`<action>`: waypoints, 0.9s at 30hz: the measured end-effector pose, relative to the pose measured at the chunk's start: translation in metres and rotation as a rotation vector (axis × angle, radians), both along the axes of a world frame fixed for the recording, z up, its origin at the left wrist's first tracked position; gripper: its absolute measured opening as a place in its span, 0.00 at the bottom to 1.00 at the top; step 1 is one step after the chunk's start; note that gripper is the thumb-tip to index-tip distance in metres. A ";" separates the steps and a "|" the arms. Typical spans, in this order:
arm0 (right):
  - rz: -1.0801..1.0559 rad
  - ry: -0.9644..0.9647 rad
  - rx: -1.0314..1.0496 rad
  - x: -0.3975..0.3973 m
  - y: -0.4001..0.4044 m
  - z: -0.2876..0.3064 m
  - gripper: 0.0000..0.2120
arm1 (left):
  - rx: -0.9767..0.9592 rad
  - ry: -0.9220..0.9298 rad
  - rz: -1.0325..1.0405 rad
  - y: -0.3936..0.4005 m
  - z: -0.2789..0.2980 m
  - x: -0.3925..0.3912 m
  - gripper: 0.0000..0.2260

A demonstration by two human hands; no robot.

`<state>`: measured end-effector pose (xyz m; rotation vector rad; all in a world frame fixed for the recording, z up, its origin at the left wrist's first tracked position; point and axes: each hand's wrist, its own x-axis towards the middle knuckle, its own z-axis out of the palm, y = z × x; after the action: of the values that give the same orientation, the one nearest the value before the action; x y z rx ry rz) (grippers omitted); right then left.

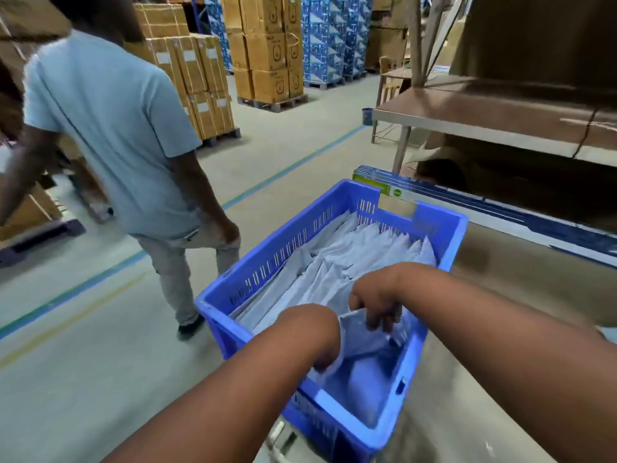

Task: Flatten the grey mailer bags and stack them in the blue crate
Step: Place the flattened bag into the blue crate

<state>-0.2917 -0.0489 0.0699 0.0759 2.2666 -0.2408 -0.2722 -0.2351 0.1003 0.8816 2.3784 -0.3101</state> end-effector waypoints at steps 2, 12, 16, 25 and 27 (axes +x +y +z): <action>0.019 -0.026 0.020 -0.002 -0.004 -0.007 0.16 | -0.064 -0.006 -0.026 0.002 -0.002 -0.002 0.21; 0.128 0.269 0.207 -0.012 -0.023 -0.011 0.20 | -0.119 0.006 0.083 0.007 -0.018 -0.009 0.20; 0.116 0.330 0.178 -0.009 -0.029 -0.010 0.17 | -0.142 0.055 0.073 0.006 -0.023 -0.010 0.21; 0.009 0.637 0.263 0.005 -0.025 0.026 0.12 | -0.191 0.104 0.099 0.010 0.000 0.004 0.23; 0.020 0.651 0.259 0.018 -0.024 0.032 0.15 | -0.078 0.175 0.139 0.012 0.005 0.003 0.24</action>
<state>-0.2741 -0.0724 0.1023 0.1237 2.9356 0.0557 -0.2691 -0.2231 0.1055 0.6734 2.5538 -0.4370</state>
